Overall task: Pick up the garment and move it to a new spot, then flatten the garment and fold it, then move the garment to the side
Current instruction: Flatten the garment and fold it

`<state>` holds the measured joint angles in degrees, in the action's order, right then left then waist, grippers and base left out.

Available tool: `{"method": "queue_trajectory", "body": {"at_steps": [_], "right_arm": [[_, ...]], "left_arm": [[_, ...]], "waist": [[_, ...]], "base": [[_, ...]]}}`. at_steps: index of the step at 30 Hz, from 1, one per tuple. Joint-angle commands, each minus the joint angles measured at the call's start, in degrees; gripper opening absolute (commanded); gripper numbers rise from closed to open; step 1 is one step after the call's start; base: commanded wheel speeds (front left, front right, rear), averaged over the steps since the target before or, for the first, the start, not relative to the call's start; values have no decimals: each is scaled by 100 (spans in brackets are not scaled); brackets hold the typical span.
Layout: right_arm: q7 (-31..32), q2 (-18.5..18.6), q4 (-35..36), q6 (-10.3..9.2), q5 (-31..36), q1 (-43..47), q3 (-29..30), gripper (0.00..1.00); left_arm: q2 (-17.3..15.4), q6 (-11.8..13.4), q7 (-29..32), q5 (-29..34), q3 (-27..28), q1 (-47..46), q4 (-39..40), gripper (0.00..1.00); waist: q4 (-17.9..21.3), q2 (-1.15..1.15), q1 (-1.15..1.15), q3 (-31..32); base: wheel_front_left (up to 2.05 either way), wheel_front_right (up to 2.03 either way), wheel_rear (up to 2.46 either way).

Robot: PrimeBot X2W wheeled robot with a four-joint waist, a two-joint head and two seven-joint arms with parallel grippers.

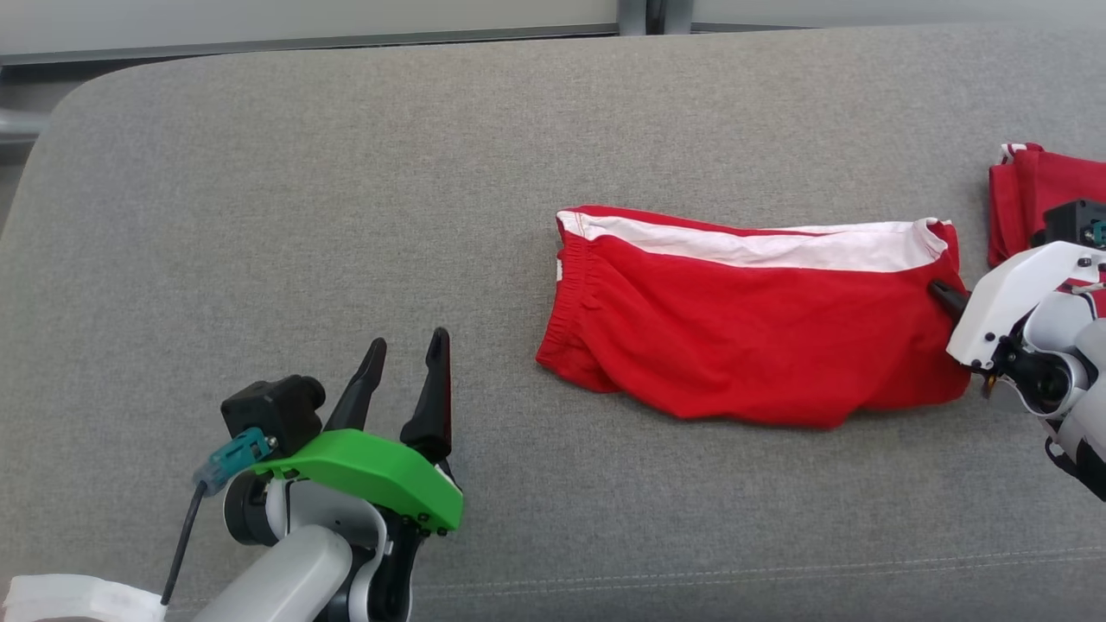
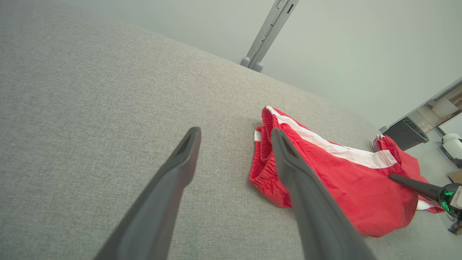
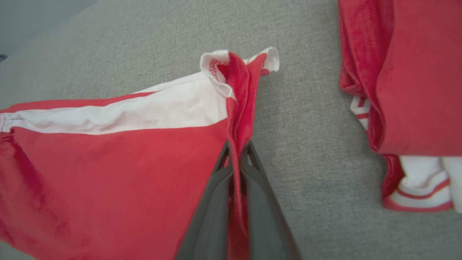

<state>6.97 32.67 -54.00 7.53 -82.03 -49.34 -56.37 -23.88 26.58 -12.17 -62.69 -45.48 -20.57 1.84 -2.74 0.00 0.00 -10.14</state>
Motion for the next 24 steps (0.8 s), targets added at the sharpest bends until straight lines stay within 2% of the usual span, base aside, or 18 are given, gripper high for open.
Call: {"method": "queue_trajectory", "body": {"at_steps": [1, 8, 14, 19, 24], "right_arm": [[-42, -20, 23, -8, -26, 58, 16, 0], [-121, -1, 450, -7, -139, -31, 133, 0], [-16, 7, 985, -7, 77, -149, -21, 0], [99, -176, 1277, -6, 233, -221, -148, 0], [220, -573, 1254, -5, 343, -274, -207, 0]], "left_arm": [[-36, 29, 25, 61, -2, -18, 19, 100], [-18, -3, 0, -18, 1, 123, -3, 100], [-15, -95, -64, -75, 33, 283, 18, 100], [-56, -182, -66, -64, -20, 382, 38, 100], [-72, -245, -23, -34, -118, 421, 46, 100]], "waist": [[35, 0, 0, 28], [36, 0, 0, 232], [29, 0, 0, 480], [-61, 0, 0, 674], [-240, 0, 0, 814]], "base": [[0, 0, 0], [0, 0, 0], [0, 0, 0], [0, 0, 0], [0, 0, 0]]}}
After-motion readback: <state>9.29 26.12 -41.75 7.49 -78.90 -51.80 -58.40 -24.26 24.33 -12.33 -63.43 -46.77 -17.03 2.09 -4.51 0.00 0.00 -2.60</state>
